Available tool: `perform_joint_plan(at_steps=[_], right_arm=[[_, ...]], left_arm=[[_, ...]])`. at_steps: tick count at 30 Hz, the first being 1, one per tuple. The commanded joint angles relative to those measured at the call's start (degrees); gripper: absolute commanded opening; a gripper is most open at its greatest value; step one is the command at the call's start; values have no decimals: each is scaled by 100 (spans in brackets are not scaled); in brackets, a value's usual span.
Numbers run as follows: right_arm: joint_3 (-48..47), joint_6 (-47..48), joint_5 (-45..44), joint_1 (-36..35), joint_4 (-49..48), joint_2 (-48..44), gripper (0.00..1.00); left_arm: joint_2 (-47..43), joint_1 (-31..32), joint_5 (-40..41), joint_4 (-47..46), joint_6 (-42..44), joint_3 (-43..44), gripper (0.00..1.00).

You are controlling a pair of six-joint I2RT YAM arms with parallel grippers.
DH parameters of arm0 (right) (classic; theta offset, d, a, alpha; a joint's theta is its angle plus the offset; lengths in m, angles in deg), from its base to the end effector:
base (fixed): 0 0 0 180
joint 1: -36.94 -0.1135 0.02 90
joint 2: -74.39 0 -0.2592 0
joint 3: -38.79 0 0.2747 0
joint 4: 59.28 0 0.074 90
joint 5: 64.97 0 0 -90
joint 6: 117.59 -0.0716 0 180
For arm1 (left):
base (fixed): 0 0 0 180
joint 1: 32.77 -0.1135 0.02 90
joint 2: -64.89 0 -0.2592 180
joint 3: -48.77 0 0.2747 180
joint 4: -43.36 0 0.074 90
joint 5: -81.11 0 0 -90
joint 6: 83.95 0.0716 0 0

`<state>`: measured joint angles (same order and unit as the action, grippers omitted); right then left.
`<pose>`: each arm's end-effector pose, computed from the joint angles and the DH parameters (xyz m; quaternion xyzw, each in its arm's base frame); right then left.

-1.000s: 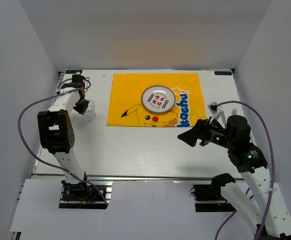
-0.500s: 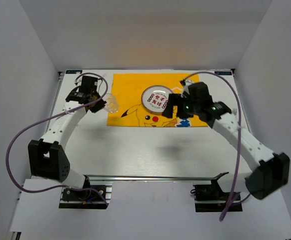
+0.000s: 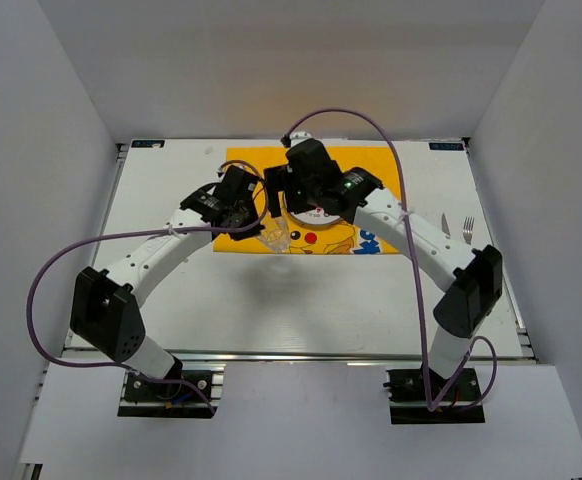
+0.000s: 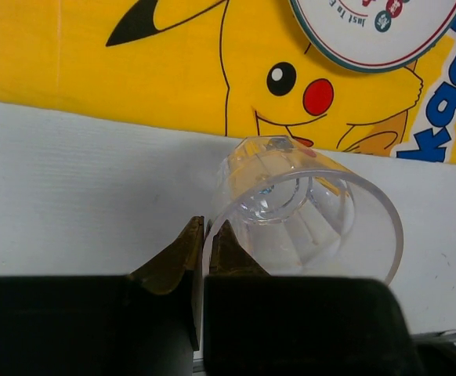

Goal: Set the dinner table for one person

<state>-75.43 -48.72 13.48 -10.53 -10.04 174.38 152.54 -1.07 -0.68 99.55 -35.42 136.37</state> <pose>0.3143 0.3214 0.3536 -0.1558 0.8699 0.1851 0.4297 0.3156 -0.1829 0.2518 -0.1020 0.9492 -0.1176 0.2734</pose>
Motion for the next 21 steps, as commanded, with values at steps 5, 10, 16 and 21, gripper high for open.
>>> perform_joint_plan(at_steps=[5,10,16,21], right_arm=[[465,-137,-532,-132,-32,48,88],[580,-181,-331,-167,-182,161,77],[580,-234,-400,-202,-173,267,17],[580,-278,-453,-325,-164,267,0]], left_arm=[[-354,134,313,29,-45,421,0],[-477,187,94,-103,-80,324,0],[-592,240,164,-95,-98,359,0],[-618,240,181,-51,-89,508,9]])
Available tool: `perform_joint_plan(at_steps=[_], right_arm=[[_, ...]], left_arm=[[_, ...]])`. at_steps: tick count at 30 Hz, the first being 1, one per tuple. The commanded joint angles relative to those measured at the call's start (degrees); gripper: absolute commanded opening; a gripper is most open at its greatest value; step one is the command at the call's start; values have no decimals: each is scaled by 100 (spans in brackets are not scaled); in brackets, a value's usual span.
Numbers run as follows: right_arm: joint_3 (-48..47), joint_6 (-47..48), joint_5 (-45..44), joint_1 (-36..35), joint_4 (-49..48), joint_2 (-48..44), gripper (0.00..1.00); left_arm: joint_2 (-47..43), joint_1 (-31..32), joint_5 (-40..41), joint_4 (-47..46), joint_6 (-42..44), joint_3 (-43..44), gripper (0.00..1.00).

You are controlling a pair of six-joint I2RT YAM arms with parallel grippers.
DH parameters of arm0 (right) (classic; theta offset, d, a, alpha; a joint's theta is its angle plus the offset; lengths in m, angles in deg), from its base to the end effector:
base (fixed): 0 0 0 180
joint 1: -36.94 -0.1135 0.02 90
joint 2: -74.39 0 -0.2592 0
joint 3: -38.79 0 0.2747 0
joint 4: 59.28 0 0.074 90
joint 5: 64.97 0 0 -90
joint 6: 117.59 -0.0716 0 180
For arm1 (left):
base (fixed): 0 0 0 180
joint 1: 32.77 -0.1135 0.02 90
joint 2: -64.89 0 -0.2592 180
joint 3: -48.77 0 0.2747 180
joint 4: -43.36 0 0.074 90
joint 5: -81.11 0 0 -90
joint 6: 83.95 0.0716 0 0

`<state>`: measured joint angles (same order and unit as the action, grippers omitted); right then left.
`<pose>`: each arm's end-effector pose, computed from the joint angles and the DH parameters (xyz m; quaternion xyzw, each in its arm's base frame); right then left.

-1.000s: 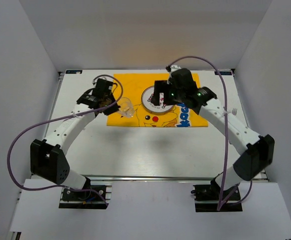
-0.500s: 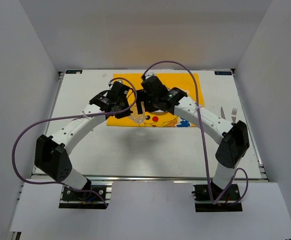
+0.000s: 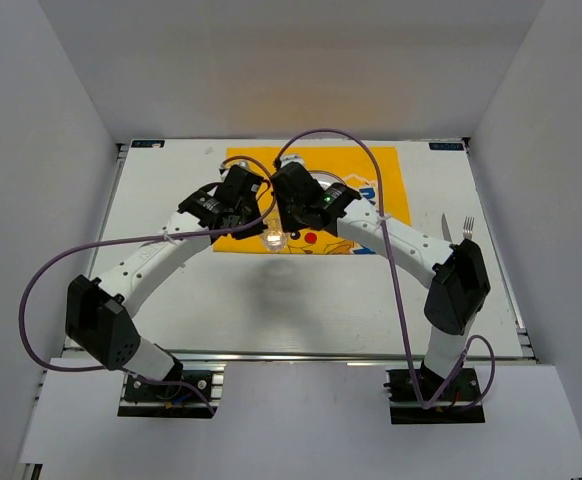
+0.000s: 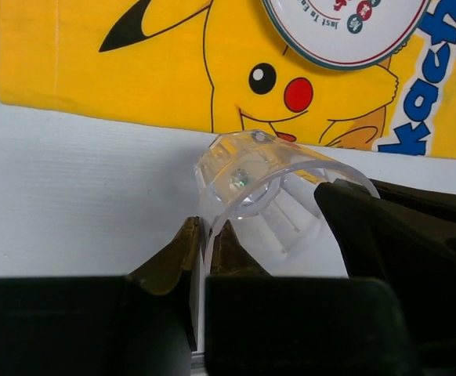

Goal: Set the dinner table for one person

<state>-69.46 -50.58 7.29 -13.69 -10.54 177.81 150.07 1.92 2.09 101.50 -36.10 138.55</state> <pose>0.3063 0.3389 0.2901 -0.1586 0.8973 0.1181 0.3947 0.3019 -0.1924 0.2778 -0.0914 0.9415 -0.1223 0.3004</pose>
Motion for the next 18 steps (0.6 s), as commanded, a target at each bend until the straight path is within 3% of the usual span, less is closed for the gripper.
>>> perform_joint_plan(at_steps=[1,3,7,15,16,18], right_arm=[[-17,-110,165,-8,-123,-67,0],[-25,-119,130,-43,-123,-58,0],[-25,-180,95,-8,-157,-41,0],[-209,-224,-115,202,-193,310,0],[-306,-233,-125,403,-193,380,0],[-455,-233,-90,710,-184,600,0]], left_arm=[[-371,-60,-105,-245,-39,377,15],[-397,-60,-96,-210,-56,474,32],[-450,-60,-79,-105,-83,720,48],[-740,-112,325,264,-214,677,58],[-836,-165,343,326,-232,633,66],[-933,-165,518,422,-285,528,72]])
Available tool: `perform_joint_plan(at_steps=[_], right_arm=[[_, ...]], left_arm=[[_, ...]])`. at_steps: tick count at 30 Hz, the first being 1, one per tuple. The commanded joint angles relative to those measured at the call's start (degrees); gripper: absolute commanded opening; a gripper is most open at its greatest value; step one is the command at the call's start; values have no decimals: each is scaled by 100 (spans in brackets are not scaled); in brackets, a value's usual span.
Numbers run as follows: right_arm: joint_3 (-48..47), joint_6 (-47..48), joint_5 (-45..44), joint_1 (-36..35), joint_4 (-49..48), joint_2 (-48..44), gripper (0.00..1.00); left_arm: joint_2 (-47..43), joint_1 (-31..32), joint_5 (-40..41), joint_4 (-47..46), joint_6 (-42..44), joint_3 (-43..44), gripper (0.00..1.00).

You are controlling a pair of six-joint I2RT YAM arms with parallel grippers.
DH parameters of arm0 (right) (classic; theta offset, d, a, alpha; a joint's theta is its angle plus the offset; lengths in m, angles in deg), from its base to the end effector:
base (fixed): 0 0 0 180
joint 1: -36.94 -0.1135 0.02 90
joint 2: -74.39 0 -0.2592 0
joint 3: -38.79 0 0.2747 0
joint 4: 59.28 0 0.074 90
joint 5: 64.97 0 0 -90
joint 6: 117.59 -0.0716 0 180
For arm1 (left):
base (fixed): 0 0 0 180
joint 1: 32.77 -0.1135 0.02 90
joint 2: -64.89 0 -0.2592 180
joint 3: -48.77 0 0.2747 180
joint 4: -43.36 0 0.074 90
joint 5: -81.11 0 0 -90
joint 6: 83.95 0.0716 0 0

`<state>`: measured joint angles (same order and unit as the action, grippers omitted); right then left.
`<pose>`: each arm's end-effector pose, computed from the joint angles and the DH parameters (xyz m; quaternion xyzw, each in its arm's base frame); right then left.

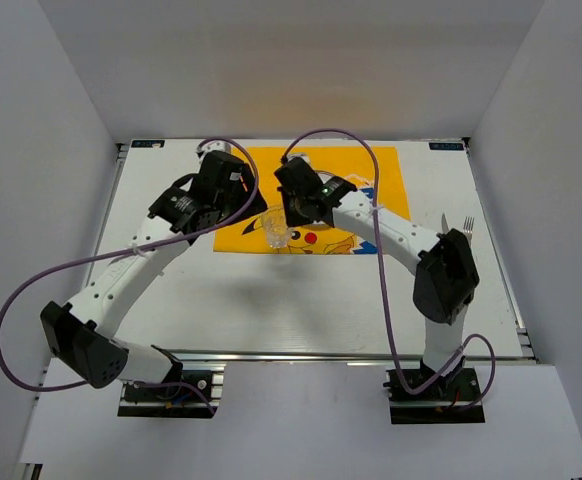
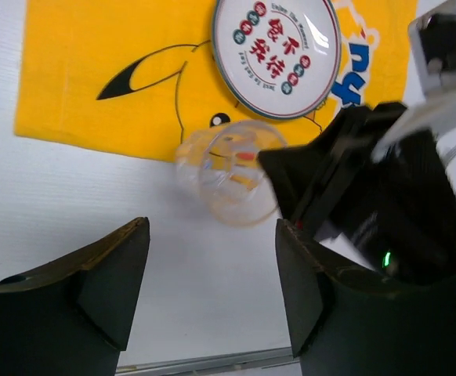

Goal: Set the dinner table for one person

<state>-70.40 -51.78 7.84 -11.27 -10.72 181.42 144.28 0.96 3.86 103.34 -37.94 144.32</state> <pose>0.3281 0.3353 0.2686 -0.1367 0.9095 0.1049 0.3783 0.2915 -0.1756 0.3451 -0.1251 0.9066 -0.1650 0.3676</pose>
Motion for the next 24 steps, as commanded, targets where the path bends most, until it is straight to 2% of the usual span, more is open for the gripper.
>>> perform_joint_plan(at_steps=[1,4,5,7,8,9,11,15,17,21,24], right_arm=[[-475,-95,-127,705,-141,345,0],[-1510,45,-48,1338,236,994,0],[-2296,89,22,1592,386,1431,0],[-3205,212,102,1814,860,1908,0],[-3949,273,111,2163,975,2328,0],[-4148,309,111,2262,985,2480,0],[-4081,335,242,2734,688,2534,0],[-3096,449,471,3387,-385,2288,0],[-3191,528,550,3598,-571,2419,0],[-4086,748,620,3915,-492,2972,0],[-4054,827,708,4099,-737,3114,0]], left_arm=[[-389,-69,507,361,-101,-49,76],[-547,-69,701,581,-66,-146,93],[-652,-69,754,634,-57,-181,98],[-776,-69,895,757,-40,-365,98],[-933,-121,930,784,-14,-435,98],[-1004,-122,957,793,4,-602,98],[-1145,-122,1009,854,57,-734,98],[-1549,-122,1062,706,285,-1278,98],[-1637,-122,1071,609,443,-1464,98],[-1612,-122,1019,433,549,-1807,98],[-1611,-122,844,205,584,-2097,98]])
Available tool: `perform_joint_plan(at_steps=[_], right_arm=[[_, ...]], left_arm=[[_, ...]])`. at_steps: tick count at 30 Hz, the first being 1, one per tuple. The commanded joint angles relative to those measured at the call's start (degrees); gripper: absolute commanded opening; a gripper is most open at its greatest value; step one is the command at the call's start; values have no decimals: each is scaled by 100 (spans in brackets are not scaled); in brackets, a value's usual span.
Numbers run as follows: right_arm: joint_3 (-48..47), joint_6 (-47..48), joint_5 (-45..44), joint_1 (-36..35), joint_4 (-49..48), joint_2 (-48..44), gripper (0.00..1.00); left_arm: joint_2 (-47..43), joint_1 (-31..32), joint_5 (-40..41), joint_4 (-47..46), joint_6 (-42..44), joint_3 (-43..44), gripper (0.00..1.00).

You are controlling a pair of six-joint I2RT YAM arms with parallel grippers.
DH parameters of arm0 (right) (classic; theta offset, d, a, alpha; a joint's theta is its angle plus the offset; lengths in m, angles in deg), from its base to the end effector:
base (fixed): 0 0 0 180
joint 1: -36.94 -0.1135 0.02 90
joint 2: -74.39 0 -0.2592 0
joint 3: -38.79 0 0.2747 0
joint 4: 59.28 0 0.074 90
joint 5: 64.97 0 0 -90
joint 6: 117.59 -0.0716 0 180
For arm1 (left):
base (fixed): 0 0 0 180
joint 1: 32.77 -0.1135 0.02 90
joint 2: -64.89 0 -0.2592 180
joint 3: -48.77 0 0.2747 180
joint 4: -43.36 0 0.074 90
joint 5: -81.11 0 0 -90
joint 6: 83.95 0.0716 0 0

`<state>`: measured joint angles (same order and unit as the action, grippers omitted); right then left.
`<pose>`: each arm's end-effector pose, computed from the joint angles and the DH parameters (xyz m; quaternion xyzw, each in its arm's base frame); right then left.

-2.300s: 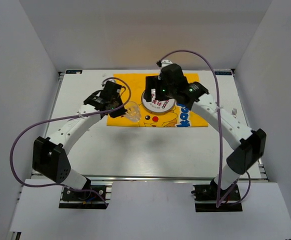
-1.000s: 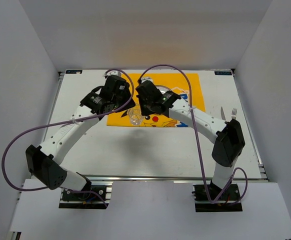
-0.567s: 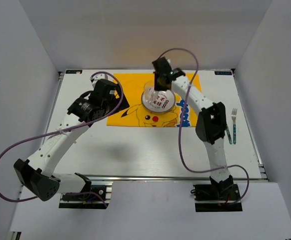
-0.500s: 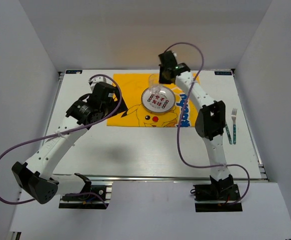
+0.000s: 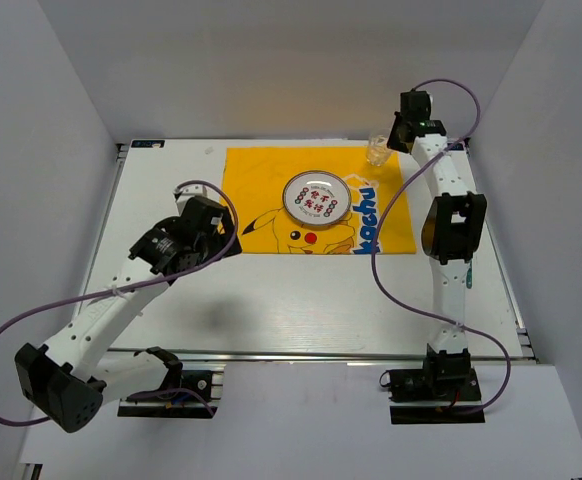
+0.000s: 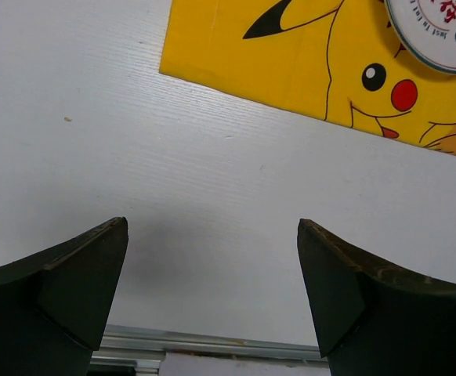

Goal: Set the dinner table for one person

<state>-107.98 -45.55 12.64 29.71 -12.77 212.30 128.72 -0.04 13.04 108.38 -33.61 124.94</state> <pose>0.5949 0.0600 0.2416 0.1308 0.8839 0.0011 0.4491 0.2325 -0.1176 0.2932 -0.1170 0.9248 -0.0401 0.3599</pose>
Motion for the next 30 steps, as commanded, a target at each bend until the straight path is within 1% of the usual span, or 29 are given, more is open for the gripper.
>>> perform_joint_plan(at_steps=[1,6,11,16,20,24,26,27,29,30], right_arm=[[-279,257,245,36,-576,87,0],[-367,398,386,177,-919,324,0],[-393,267,640,230,-1305,474,0],[-516,284,535,230,-1341,632,0],[-385,328,473,239,-1315,641,0],[-349,389,421,230,-1288,685,6],[-349,389,307,221,-1280,668,7],[-349,389,307,239,-1288,650,10],[-349,415,263,204,-1323,615,11],[-366,407,263,213,-1306,623,13]], left_arm=[[-55,-21,-127,-353,169,-307,98],[41,-21,-417,-687,248,-712,98],[15,-21,-497,-880,283,-1002,98],[-29,-21,-673,-969,257,-1125,98],[-11,-21,-682,-1004,257,-1213,98],[41,-21,-717,-1074,248,-1301,98],[59,-21,-743,-1109,239,-1319,98],[85,-21,-734,-1118,239,-1336,98],[77,-21,-743,-1118,239,-1354,98],[77,-21,-734,-1118,248,-1363,98]])
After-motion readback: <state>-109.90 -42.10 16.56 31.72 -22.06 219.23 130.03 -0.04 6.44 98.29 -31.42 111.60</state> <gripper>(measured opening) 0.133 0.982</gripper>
